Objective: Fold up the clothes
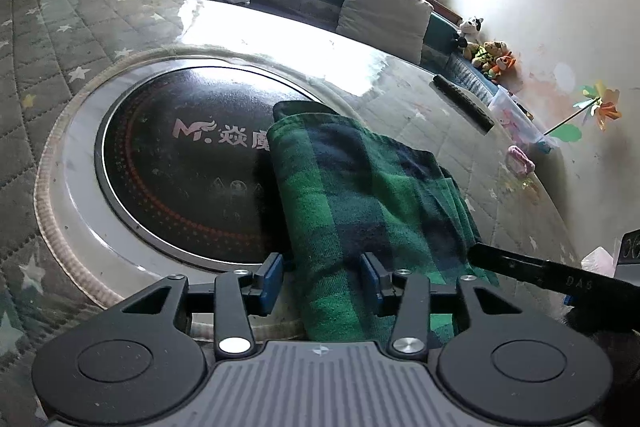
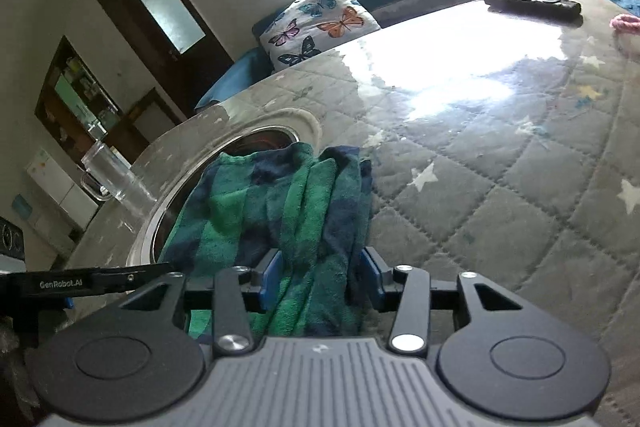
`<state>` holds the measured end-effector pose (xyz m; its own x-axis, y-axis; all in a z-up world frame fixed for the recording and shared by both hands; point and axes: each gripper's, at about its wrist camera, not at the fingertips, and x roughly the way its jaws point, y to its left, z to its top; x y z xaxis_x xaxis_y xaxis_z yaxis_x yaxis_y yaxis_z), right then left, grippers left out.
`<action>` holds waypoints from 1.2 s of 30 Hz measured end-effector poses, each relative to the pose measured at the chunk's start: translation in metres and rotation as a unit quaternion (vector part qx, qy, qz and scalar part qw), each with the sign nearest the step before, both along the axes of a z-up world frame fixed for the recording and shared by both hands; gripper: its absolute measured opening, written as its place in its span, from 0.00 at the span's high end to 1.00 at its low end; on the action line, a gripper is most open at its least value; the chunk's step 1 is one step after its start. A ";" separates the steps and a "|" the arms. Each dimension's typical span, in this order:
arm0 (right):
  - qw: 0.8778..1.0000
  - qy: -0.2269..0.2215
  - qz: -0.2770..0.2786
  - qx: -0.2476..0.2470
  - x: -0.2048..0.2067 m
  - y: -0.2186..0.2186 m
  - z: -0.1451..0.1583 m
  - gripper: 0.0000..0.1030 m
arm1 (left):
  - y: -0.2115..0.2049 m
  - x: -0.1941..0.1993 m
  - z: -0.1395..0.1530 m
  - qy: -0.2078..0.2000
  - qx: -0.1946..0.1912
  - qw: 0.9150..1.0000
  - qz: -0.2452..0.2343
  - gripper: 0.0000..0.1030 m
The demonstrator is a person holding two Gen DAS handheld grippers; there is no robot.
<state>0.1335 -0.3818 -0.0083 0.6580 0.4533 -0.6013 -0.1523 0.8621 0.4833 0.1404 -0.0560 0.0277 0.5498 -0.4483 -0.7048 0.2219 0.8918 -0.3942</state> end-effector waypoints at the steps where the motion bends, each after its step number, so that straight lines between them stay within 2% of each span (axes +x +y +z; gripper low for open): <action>1: 1.000 -0.001 0.003 0.000 0.000 0.003 0.000 0.57 | 0.000 0.001 0.000 0.002 -0.001 1.000 0.000 0.56; 4: 1.000 -0.007 0.010 -0.015 -0.001 0.011 0.000 0.61 | -0.002 0.002 -0.002 0.005 -0.006 1.000 -0.003 0.60; 5: 1.000 -0.010 0.011 -0.025 -0.002 0.014 0.000 0.69 | -0.003 0.001 -0.002 0.002 -0.004 1.000 -0.004 0.60; 8: 0.999 -0.013 0.006 -0.039 -0.004 0.019 0.000 0.80 | -0.005 -0.002 -0.001 -0.012 0.004 1.000 -0.006 0.67; 9: 0.999 -0.013 0.004 -0.039 -0.005 0.020 0.000 0.83 | -0.005 -0.004 0.000 -0.017 0.005 1.000 -0.006 0.73; 12: 0.999 -0.020 0.002 -0.047 -0.010 0.026 0.006 0.88 | -0.003 -0.009 0.005 -0.029 0.005 1.000 -0.003 0.81; 20: 0.997 -0.028 0.040 -0.062 -0.012 0.062 0.022 0.89 | 0.031 -0.033 0.016 -0.044 -0.001 0.998 0.033 0.84; 25: 0.994 -0.037 0.088 -0.061 0.003 0.111 0.033 0.90 | 0.074 -0.048 0.029 -0.060 0.008 0.995 0.077 0.84; 30: 0.988 -0.044 0.142 -0.051 0.031 0.173 0.043 0.90 | 0.129 -0.054 0.038 -0.073 0.011 0.987 0.139 0.84; 36: 0.976 -0.048 0.210 -0.043 0.072 0.260 0.048 0.90 | 0.199 -0.050 0.046 -0.082 0.021 0.973 0.214 0.84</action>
<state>0.2056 -0.1222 0.0396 0.4804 0.6455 -0.5938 -0.5411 0.7509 0.3786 0.0907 0.1435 0.0736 0.7862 -0.1262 -0.6050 -0.1169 0.9308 -0.3462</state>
